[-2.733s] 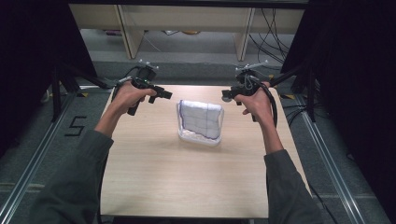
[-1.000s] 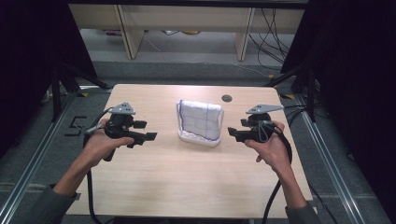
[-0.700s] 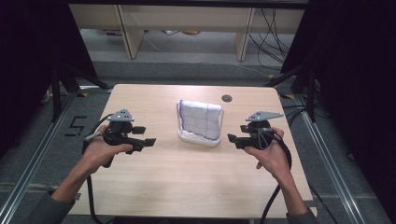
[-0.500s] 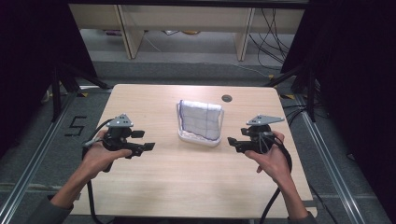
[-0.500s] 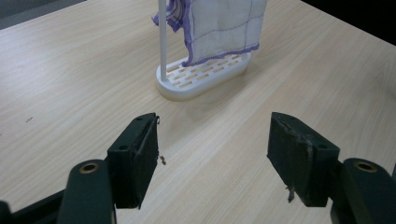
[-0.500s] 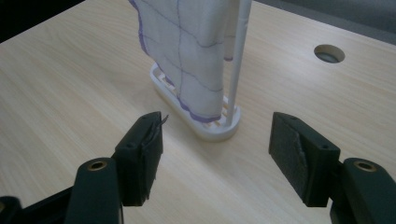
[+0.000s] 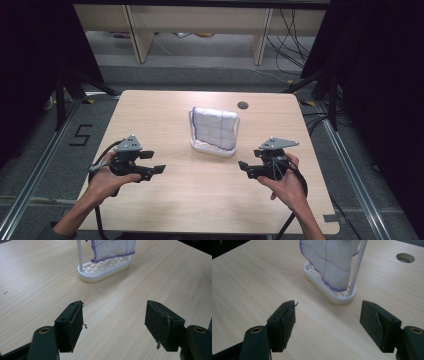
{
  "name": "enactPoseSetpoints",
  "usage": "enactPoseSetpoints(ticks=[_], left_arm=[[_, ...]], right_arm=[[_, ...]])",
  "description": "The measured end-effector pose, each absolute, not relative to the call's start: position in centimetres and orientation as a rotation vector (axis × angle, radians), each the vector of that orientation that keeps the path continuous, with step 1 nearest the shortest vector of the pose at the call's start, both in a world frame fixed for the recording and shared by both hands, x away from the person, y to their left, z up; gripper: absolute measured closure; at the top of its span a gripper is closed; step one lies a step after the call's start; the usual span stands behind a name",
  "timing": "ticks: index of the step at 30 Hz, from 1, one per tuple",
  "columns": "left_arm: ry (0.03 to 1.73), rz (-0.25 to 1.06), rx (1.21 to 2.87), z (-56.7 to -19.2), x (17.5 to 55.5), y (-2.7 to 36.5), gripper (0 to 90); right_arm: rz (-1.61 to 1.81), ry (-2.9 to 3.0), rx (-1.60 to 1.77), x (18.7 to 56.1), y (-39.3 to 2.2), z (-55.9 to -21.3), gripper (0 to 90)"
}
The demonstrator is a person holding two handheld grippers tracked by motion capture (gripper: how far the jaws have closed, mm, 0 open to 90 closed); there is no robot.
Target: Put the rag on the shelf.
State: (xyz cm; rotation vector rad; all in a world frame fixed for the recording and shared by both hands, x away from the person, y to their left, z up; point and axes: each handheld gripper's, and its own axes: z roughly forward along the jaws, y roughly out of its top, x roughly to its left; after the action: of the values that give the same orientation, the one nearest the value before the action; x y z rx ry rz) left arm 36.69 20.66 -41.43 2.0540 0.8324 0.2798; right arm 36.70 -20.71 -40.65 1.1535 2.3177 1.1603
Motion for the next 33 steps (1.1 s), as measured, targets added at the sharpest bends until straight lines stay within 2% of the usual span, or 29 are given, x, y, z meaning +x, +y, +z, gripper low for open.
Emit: enactPoseSetpoints(ticks=[11, 33], left_arm=[[0.860, 0.275, 2.048, -43.9, 35.2, 20.5, 29.5], [0.862, 0.258, 2.128, -47.8, 34.0, 20.2, 27.7]], right_arm=[[1.148, 2.351, 1.165, 35.4, -20.6, -43.5, 29.8], [1.113, 2.397, 1.169, 33.9, -20.7, -46.9, 28.6]])
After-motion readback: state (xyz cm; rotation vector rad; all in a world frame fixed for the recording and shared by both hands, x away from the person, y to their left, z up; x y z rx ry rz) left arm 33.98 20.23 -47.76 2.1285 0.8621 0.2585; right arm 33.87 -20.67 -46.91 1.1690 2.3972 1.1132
